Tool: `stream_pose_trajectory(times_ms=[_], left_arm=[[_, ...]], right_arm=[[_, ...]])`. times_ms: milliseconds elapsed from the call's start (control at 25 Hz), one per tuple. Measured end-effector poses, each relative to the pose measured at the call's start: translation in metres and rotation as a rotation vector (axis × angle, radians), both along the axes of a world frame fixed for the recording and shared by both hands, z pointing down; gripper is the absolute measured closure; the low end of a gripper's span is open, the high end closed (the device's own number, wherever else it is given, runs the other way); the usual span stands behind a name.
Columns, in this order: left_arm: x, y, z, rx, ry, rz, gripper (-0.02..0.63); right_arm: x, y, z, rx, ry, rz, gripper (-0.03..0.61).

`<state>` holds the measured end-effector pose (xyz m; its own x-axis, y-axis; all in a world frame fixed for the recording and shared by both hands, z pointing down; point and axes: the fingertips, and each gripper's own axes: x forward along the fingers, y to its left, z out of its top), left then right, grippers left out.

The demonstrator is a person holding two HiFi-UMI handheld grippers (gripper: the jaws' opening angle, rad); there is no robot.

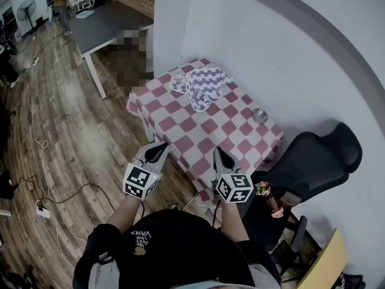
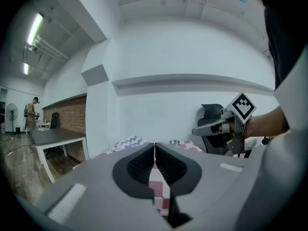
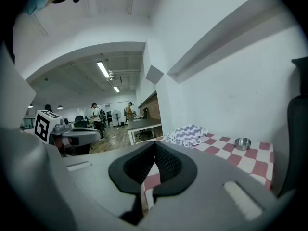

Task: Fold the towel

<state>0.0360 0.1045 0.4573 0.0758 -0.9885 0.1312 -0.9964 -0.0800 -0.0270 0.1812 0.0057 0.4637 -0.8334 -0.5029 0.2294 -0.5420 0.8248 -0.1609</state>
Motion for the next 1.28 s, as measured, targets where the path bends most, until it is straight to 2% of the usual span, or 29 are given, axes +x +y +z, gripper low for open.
stream_pose_trajectory(times_ms=[160, 240, 280, 440, 600, 960, 1280], left_arm=[[-0.006, -0.022, 0.009, -0.002, 0.026, -0.008, 0.591], [-0.009, -0.033, 0.014, -0.012, 0.039, -0.014, 0.466], [-0.012, -0.038, 0.016, -0.018, 0.041, -0.013, 0.454], [-0.031, -0.057, 0.023, -0.029, 0.062, 0.000, 0.446], [-0.057, -0.083, 0.034, -0.050, 0.087, 0.050, 0.446], [-0.120, -0.150, 0.035, -0.107, 0.073, 0.274, 0.446], [-0.174, -0.185, 0.059, -0.184, 0.074, 0.454, 0.446]], right_arm=[[-0.005, -0.029, 0.003, 0.007, -0.023, 0.031, 0.574], [-0.010, -0.041, 0.003, 0.001, -0.034, 0.031, 0.501], [-0.013, -0.045, 0.004, -0.001, -0.031, 0.029, 0.482], [-0.031, -0.061, 0.009, -0.002, -0.002, 0.041, 0.463], [-0.050, -0.077, 0.014, -0.014, 0.029, 0.092, 0.463], [-0.104, -0.127, 0.008, -0.036, 0.046, 0.312, 0.463], [-0.151, -0.144, 0.023, -0.081, 0.089, 0.466, 0.463]])
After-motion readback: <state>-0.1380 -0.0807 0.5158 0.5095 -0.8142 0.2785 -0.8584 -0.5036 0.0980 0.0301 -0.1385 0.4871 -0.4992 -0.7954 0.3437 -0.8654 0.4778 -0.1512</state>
